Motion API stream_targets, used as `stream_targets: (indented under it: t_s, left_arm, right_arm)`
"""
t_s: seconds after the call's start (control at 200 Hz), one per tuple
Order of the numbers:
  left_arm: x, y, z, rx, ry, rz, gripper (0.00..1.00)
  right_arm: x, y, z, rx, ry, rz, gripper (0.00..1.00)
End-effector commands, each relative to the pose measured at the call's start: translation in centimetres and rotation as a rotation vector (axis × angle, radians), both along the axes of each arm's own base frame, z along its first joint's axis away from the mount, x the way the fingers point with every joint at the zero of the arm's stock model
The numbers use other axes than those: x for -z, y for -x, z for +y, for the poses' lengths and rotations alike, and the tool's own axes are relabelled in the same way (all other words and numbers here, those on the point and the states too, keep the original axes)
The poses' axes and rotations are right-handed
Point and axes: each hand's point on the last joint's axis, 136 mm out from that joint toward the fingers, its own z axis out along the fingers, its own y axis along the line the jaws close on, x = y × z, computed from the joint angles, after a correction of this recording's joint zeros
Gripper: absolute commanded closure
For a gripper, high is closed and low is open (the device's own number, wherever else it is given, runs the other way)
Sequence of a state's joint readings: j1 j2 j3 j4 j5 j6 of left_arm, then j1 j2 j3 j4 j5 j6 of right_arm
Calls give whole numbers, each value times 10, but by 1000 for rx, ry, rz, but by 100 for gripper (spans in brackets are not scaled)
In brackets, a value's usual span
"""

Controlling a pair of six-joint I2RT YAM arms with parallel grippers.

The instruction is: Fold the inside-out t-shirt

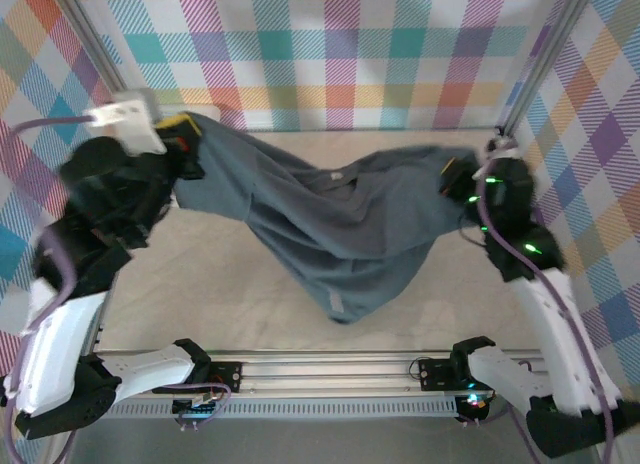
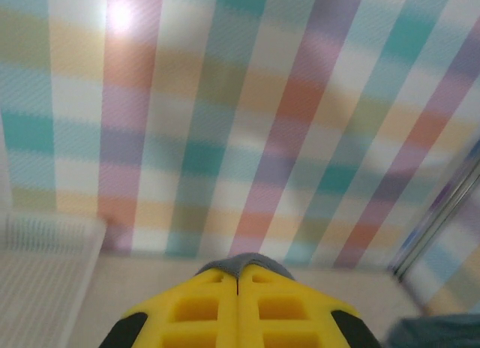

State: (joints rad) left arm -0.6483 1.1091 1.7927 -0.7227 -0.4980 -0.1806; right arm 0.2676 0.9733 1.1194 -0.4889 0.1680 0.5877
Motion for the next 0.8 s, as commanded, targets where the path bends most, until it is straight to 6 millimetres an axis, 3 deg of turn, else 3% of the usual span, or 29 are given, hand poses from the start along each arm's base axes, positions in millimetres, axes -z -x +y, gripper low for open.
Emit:
stream_targets:
  t_s: [0.0,0.065,0.125,0.19,0.265,0.37,0.47,0.585,0.65,0.71,0.76,0.795]
  left_arm:
    - [119,-34,-21,-27,-71,304,100]
    - [172,-43,-28,-22,-44,421,100]
    - [213,-48,-28,-25,-18,505,100]
    - [244,-50,-24,-44,-3,562,100]
    - [263,-52,-19,-53,12,602,100]
    - [275,-54,-15,-55,40,631,100]
    - [277,-57,-15,-50,52,635,100]
    - [278,-59,-15,-50,53,642,100]
    - [277,-59,-16,-46,57,644,100]
    - [275,-59,-17,-41,56,643,100]
    - [273,-59,-16,-41,56,638,100]
    - [272,-59,-15,-44,56,636,100]
  right_arm:
    - [133,17,24,-56,-118,393,87]
    - [181,25,26,-72,-84,515,84]
    - [209,30,28,-113,-40,597,81]
    - [226,36,29,-140,-3,664,75]
    - [236,40,21,-115,36,699,60]
    - [242,43,9,-31,42,695,52]
    - [246,42,17,-51,-10,689,50]
    - [249,44,22,-51,-38,733,75]
    - [245,45,19,-39,-27,736,79]
    - [237,46,16,-31,-13,725,73]
    - [229,48,11,-19,8,711,57]
    - [224,49,8,-10,19,698,53]
